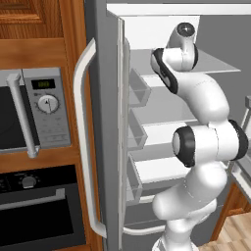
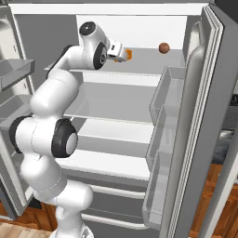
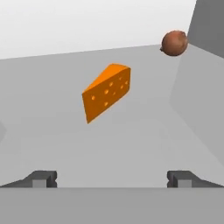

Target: Pick the cheese from the fridge and the cheese grater from the cabinet and place them next to the salad bowl.

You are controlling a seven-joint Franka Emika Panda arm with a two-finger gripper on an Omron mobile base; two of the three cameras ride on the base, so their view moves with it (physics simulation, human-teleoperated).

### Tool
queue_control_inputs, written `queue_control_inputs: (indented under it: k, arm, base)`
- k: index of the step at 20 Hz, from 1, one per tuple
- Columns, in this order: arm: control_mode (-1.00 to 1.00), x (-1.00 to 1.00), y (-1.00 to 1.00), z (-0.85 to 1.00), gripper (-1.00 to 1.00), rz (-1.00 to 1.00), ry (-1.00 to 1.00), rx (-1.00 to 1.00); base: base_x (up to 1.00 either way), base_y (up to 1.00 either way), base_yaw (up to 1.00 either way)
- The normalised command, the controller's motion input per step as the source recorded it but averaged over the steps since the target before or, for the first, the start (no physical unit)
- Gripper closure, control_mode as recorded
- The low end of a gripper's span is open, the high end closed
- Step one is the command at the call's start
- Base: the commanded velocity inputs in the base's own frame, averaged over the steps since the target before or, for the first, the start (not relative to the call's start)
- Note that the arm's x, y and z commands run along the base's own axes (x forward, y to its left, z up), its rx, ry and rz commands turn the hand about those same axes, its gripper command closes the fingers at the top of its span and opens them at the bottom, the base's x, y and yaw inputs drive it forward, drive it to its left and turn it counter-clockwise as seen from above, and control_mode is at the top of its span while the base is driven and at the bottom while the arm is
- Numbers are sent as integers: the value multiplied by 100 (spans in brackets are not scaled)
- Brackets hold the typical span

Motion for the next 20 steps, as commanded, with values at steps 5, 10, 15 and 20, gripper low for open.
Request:
queue_control_inputs:
  k: [5, 10, 15, 20]
  arm:
    - [-100, 54, 0, 0, -100, -4, 2, 0]
    - [-100, 54, 0, 0, -100, -4, 3, 0]
    - [-100, 24, 0, 1, -100, 0, 1, 0]
    - [-100, 24, 0, 0, -100, 3, 1, 0]
  base:
    - [0, 0, 0]
    - [0, 0, 0]
    - [0, 0, 0]
    - [0, 0, 0]
